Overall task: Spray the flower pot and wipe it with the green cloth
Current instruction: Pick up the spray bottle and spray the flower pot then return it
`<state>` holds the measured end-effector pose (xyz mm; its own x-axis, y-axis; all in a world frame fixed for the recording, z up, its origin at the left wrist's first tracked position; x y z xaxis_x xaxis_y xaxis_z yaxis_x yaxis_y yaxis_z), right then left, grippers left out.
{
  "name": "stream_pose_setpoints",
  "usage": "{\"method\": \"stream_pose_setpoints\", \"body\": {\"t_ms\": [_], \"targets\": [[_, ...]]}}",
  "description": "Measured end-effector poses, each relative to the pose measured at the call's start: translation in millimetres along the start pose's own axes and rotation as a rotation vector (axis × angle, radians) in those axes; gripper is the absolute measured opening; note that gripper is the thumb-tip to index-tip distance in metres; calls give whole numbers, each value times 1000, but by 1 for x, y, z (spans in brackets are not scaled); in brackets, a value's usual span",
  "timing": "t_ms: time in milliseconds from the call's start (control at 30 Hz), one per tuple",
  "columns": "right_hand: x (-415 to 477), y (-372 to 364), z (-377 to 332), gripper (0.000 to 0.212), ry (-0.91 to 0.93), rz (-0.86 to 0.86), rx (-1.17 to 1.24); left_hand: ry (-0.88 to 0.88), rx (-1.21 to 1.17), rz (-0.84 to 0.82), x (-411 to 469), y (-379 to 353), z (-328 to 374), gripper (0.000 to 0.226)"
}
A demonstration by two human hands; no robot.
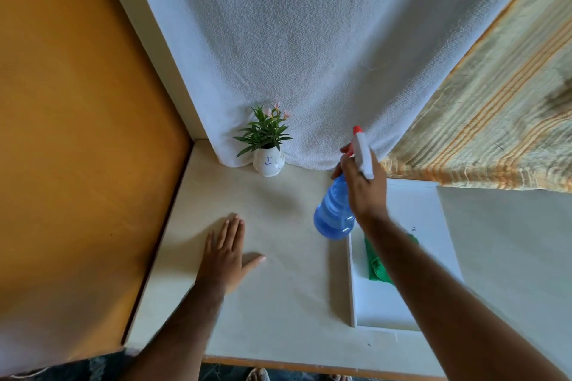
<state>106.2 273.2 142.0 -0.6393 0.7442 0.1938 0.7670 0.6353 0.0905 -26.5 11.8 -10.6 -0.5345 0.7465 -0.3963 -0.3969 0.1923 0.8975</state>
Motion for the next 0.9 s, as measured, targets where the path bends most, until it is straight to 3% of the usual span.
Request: {"method": "stream_pose_setpoints", "body": {"t_ms": [167,267,333,567,733,900], "targets": [[-24,-40,33,5,-49,-78,-60,-10,0,20,2,-5,-3,102],[-29,-55,37,13,-6,-130,-100,-13,4,32,3,-6,-5,102],[-28,-62,40,7,21,-170,-150,-12,13,46,3,-7,-5,101],[-31,-65,55,32,17,-264,-235,-16,35,48,5,-11,-9,102],[-17,-72,57,22,-150,-243,-132,-31,13,78,5,-14,-11,99],[-3,-87,72,12,-479,-345,-145,-37,18,96,7,-17,-13,98]]}}
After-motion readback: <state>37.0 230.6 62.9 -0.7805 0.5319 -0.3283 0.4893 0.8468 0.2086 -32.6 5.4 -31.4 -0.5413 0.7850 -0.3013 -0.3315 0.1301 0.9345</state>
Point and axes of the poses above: each hand's wrist, its own x-axis towards the middle knuckle, its own y-axis out of the back of the hand, z = x × y, the point moved 3 cm from there along x, towards the middle knuckle, and after that the axes turned 10 degrees about -z, right-handed, at the moved point
